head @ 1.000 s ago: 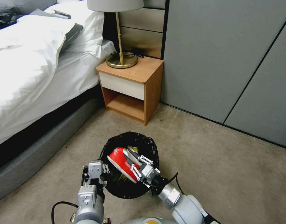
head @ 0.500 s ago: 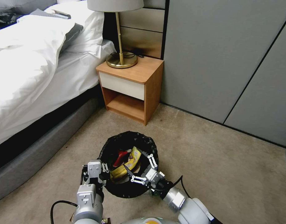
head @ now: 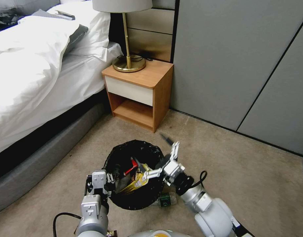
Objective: Pick up the trash bin, then pick up the garbage from the floor and place it into the trash bin.
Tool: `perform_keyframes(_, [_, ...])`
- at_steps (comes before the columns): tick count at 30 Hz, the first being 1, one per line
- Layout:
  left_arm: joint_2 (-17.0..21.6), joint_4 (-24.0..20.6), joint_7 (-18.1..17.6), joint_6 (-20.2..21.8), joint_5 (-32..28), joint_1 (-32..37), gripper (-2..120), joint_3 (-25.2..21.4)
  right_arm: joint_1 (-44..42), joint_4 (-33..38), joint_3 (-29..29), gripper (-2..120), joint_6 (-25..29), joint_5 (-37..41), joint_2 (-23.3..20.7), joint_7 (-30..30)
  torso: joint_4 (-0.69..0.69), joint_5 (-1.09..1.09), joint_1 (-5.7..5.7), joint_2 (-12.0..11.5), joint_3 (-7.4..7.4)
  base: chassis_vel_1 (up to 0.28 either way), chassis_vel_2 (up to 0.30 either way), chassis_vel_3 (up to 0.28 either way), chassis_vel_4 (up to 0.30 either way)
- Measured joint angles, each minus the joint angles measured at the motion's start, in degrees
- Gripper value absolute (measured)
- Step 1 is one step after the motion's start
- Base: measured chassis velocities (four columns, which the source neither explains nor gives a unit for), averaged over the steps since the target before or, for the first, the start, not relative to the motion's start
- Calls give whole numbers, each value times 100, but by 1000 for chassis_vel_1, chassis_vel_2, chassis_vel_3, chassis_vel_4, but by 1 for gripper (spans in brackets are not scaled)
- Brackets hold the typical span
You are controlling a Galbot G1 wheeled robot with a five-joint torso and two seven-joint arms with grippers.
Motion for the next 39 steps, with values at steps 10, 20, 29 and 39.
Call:
perform_keyframes(10, [14,-74,-2,-69,-83,72,1,-127,-600,359,234,104,-67,-437,366,887,0,1,0,0,0,0,0,0,0])
perform_keyframes(20, [72,-101,-2,-250,-212,117,1,-257,-1361,499,602,100,-239,-804,328,1502,-1,1,0,0,0,0,0,0,0])
perform_keyframes(29, [85,-101,63,-392,-217,115,1,-272,-1600,94,825,100,189,-794,350,1654,0,1,0,0,0,0,0,0,0])
perform_keyframes(39, [102,-158,82,-376,-277,129,1,-249,-1516,-45,911,100,346,-677,401,1598,0,1,0,0,0,0,0,0,0])
